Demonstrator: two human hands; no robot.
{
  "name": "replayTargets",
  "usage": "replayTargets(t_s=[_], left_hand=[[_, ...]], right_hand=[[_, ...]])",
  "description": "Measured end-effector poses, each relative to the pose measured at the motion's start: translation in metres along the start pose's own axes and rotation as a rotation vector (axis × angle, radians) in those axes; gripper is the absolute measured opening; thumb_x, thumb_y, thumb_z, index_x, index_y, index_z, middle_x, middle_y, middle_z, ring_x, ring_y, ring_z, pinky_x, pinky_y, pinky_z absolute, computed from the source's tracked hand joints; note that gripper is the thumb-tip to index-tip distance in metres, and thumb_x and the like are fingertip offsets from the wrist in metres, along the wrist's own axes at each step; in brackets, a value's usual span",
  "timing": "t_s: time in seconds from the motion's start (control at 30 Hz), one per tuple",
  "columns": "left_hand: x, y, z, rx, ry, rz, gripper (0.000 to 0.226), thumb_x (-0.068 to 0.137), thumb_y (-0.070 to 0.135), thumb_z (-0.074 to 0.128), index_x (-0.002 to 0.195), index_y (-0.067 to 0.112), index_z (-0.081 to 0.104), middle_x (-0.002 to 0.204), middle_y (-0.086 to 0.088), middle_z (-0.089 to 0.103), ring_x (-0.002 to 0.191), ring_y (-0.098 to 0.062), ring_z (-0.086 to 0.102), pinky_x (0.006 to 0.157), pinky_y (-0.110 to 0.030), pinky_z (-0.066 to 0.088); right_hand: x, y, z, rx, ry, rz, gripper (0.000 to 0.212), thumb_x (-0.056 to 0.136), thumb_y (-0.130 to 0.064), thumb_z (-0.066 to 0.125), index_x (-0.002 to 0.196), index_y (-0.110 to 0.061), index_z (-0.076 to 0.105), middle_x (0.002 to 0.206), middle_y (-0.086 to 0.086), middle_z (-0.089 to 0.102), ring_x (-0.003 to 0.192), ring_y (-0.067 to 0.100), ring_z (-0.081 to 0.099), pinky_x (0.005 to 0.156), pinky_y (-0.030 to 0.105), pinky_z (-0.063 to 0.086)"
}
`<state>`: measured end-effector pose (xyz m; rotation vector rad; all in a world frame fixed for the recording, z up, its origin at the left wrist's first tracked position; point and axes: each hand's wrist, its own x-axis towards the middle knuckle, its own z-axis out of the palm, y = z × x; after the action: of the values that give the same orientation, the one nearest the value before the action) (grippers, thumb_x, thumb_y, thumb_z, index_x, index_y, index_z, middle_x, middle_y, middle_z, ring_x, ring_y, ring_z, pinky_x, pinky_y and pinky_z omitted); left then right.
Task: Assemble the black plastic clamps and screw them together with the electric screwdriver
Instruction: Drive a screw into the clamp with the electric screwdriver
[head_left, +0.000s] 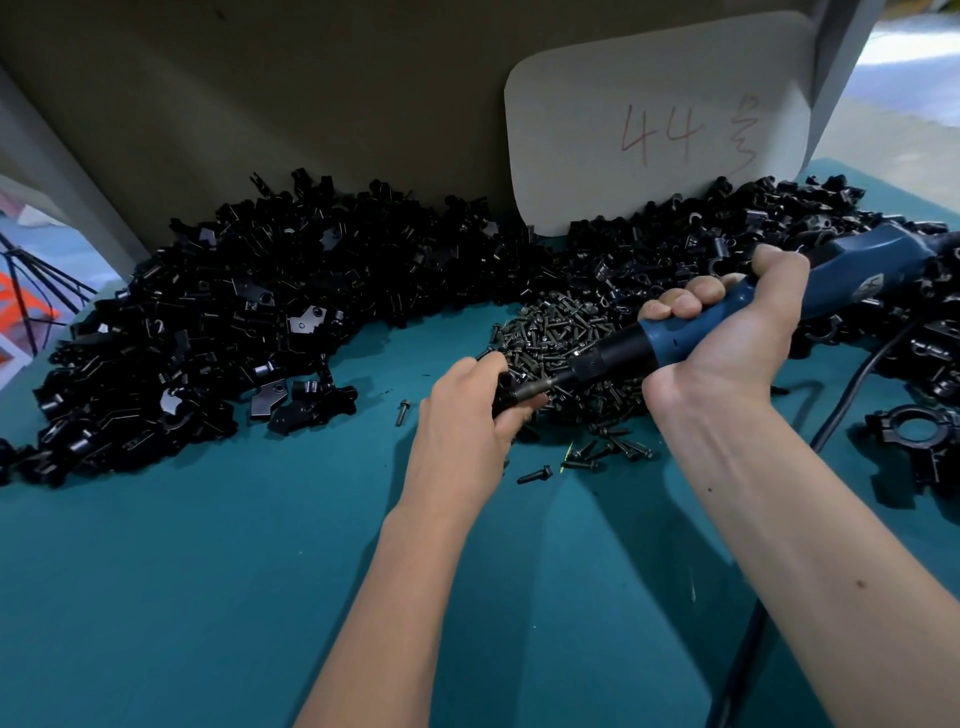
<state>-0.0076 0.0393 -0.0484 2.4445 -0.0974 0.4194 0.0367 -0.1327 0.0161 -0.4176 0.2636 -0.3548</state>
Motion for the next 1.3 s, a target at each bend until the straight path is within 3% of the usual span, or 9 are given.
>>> replayTargets(t_s=[0.17, 0.37, 0.53, 0.7, 0.87, 1.13, 1.23, 1.3], left_hand=[[0.002, -0.001, 0.0, -0.065, -0.007, -0.003, 0.036, 0.092, 0.026, 0.077, 0.08, 0.022, 0.043, 0.081, 0.006, 0.049, 0.07, -0.011, 0.045, 0.056, -0.033, 0.035], [0.002, -0.002, 0.001, -0.068, -0.024, 0.005, 0.034, 0.092, 0.029, 0.077, 0.081, 0.021, 0.046, 0.083, 0.006, 0.052, 0.073, -0.012, 0.047, 0.061, -0.036, 0.043], [0.001, -0.003, 0.001, -0.024, -0.002, 0.011, 0.043, 0.092, 0.033, 0.077, 0.076, 0.028, 0.037, 0.08, 0.008, 0.047, 0.069, -0.01, 0.044, 0.055, -0.033, 0.034], [0.006, 0.004, 0.002, -0.199, 0.11, -0.023, 0.046, 0.09, 0.031, 0.077, 0.072, 0.025, 0.034, 0.074, 0.007, 0.046, 0.063, -0.01, 0.039, 0.052, -0.026, 0.029], [0.002, -0.002, -0.001, -0.025, -0.003, 0.036, 0.04, 0.093, 0.037, 0.076, 0.079, 0.023, 0.041, 0.08, 0.007, 0.047, 0.071, -0.011, 0.044, 0.055, -0.033, 0.036], [0.004, 0.003, -0.001, -0.113, 0.029, 0.043, 0.039, 0.091, 0.034, 0.078, 0.079, 0.018, 0.044, 0.078, 0.002, 0.05, 0.068, -0.016, 0.044, 0.054, -0.033, 0.033], [0.006, -0.001, -0.007, 0.018, 0.09, 0.051, 0.042, 0.09, 0.038, 0.078, 0.077, 0.02, 0.043, 0.076, 0.005, 0.048, 0.068, -0.014, 0.044, 0.055, -0.031, 0.03], [0.008, -0.009, -0.017, 0.057, 0.132, -0.036, 0.042, 0.09, 0.044, 0.077, 0.075, 0.02, 0.045, 0.073, 0.005, 0.052, 0.067, -0.012, 0.047, 0.056, -0.029, 0.032]], right_hand=[[0.0, -0.001, 0.0, 0.009, -0.015, 0.012, 0.031, 0.095, -0.026, 0.061, 0.071, -0.019, 0.042, 0.058, -0.005, 0.043, 0.046, 0.014, 0.039, 0.049, 0.025, 0.038], [0.0, -0.005, 0.002, 0.004, -0.045, 0.02, 0.033, 0.096, -0.027, 0.06, 0.069, -0.02, 0.043, 0.057, -0.006, 0.043, 0.046, 0.013, 0.038, 0.049, 0.024, 0.038], [0.001, -0.001, -0.003, 0.032, 0.025, 0.05, 0.032, 0.096, -0.028, 0.06, 0.07, -0.02, 0.042, 0.057, -0.006, 0.043, 0.045, 0.012, 0.039, 0.049, 0.024, 0.037], [0.009, -0.005, -0.003, 0.099, 0.094, 0.11, 0.031, 0.093, -0.029, 0.062, 0.072, -0.02, 0.041, 0.059, -0.008, 0.044, 0.046, 0.012, 0.039, 0.05, 0.023, 0.037], [0.006, -0.005, -0.005, 0.017, 0.1, 0.073, 0.028, 0.093, -0.025, 0.061, 0.074, -0.019, 0.041, 0.058, -0.006, 0.043, 0.046, 0.013, 0.039, 0.05, 0.025, 0.037], [0.004, -0.012, 0.005, 0.014, 0.009, 0.044, 0.03, 0.095, -0.028, 0.061, 0.074, -0.019, 0.041, 0.058, -0.005, 0.043, 0.046, 0.013, 0.039, 0.049, 0.024, 0.038], [0.004, -0.017, 0.007, -0.016, -0.014, 0.016, 0.034, 0.095, -0.034, 0.068, 0.075, -0.02, 0.045, 0.06, -0.004, 0.047, 0.048, 0.013, 0.042, 0.052, 0.024, 0.041], [0.008, -0.025, 0.008, -0.011, -0.068, 0.006, 0.036, 0.094, -0.039, 0.072, 0.075, -0.02, 0.047, 0.062, -0.004, 0.049, 0.049, 0.013, 0.045, 0.054, 0.025, 0.044]])
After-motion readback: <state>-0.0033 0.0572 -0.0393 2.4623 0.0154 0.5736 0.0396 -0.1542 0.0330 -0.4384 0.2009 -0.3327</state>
